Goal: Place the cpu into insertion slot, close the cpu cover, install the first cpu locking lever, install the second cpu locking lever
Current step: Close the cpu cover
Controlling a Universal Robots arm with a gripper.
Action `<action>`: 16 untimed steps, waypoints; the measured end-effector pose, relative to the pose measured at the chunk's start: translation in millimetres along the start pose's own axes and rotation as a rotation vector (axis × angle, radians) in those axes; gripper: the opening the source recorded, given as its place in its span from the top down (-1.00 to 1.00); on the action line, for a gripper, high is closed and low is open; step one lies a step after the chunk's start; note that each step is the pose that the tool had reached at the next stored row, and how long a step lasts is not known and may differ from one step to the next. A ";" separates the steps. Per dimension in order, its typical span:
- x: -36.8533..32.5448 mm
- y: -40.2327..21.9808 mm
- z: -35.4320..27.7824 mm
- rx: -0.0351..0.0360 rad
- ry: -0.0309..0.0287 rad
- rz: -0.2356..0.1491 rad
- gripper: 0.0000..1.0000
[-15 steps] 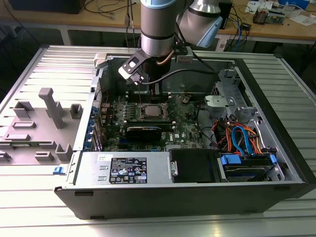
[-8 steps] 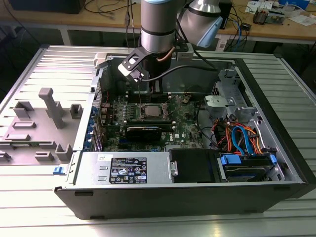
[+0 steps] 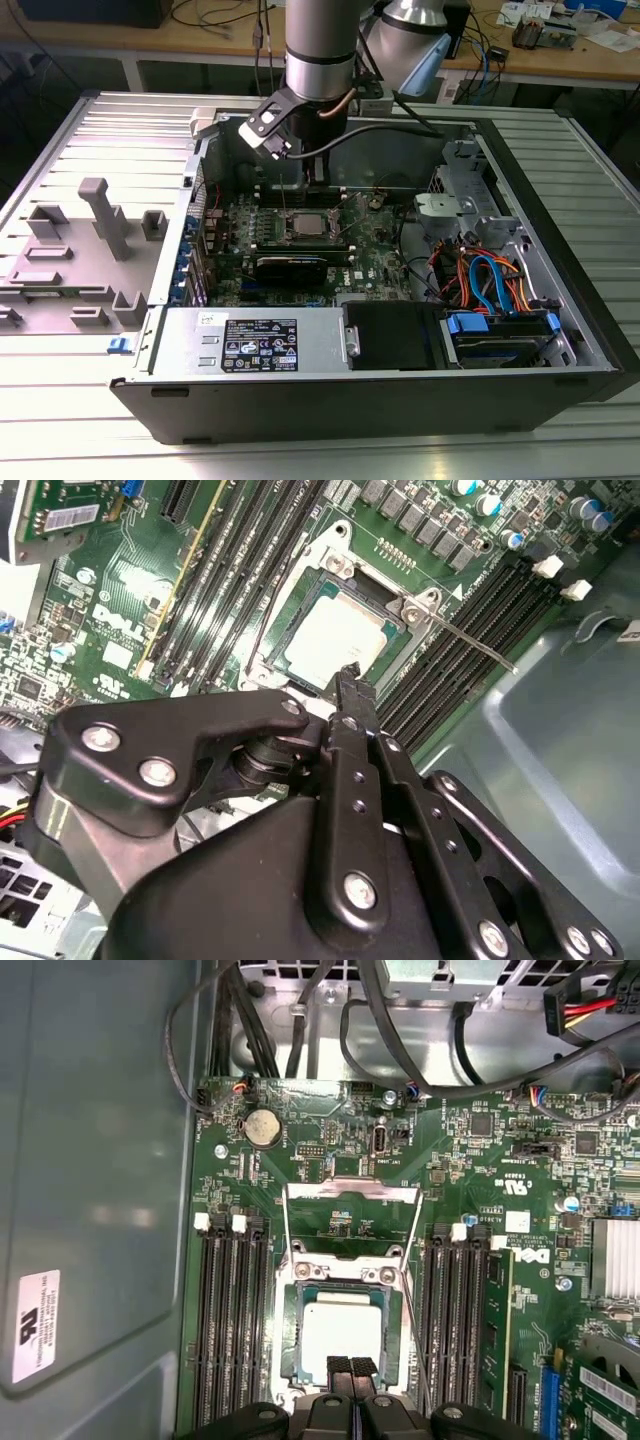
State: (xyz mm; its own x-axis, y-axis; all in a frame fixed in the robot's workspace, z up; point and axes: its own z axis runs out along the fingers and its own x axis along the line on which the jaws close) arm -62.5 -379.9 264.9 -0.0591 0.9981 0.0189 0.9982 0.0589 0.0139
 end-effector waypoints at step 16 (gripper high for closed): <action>0.0 2.7 -7.8 0.0001 0.0000 0.000 0.79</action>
State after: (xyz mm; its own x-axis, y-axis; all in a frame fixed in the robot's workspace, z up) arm -59.9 -379.9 272.7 -0.0591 0.9981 0.0189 0.9982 0.0589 0.0139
